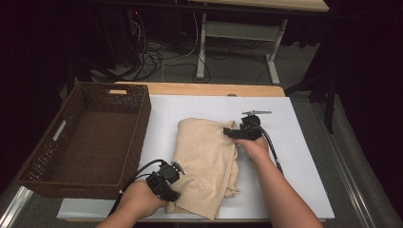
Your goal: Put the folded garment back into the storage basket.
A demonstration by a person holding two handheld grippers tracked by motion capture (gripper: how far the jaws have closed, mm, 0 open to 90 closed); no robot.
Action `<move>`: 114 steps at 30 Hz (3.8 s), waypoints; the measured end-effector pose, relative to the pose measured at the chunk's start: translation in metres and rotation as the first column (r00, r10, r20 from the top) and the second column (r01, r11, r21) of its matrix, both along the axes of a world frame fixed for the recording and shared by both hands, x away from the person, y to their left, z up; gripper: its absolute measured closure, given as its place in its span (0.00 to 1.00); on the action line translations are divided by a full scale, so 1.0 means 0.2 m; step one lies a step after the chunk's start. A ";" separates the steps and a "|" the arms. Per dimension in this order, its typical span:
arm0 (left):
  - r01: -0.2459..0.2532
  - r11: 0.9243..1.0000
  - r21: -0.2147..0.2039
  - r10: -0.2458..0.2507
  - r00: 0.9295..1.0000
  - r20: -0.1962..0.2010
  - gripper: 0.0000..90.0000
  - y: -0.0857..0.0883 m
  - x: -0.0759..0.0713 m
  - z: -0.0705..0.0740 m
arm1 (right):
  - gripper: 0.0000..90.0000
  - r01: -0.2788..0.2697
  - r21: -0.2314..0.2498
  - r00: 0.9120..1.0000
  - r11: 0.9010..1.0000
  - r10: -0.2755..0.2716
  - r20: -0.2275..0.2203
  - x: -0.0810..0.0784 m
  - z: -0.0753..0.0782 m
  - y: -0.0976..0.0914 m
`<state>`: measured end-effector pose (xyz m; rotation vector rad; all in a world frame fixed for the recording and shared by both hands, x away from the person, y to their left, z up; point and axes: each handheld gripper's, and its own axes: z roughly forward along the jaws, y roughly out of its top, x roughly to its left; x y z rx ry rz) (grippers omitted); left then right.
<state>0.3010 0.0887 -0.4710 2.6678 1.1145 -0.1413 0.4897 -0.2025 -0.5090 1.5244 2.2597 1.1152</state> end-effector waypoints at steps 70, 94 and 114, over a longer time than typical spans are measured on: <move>0.013 0.996 0.089 -0.016 0.999 0.028 0.72 0.13 0.02 0.26 | 0.89 -0.146 -0.067 0.930 0.987 0.160 0.332 -0.22 0.32 0.17; 0.022 0.992 0.123 -0.020 1.000 -0.022 0.73 0.27 0.04 0.32 | 0.89 -0.172 -0.056 0.920 0.984 0.181 0.348 -0.23 0.31 0.38; 0.038 0.993 0.112 -0.038 0.999 -0.003 0.73 0.29 0.04 0.40 | 0.89 -0.153 -0.061 0.912 0.986 0.165 0.375 -0.25 0.39 0.38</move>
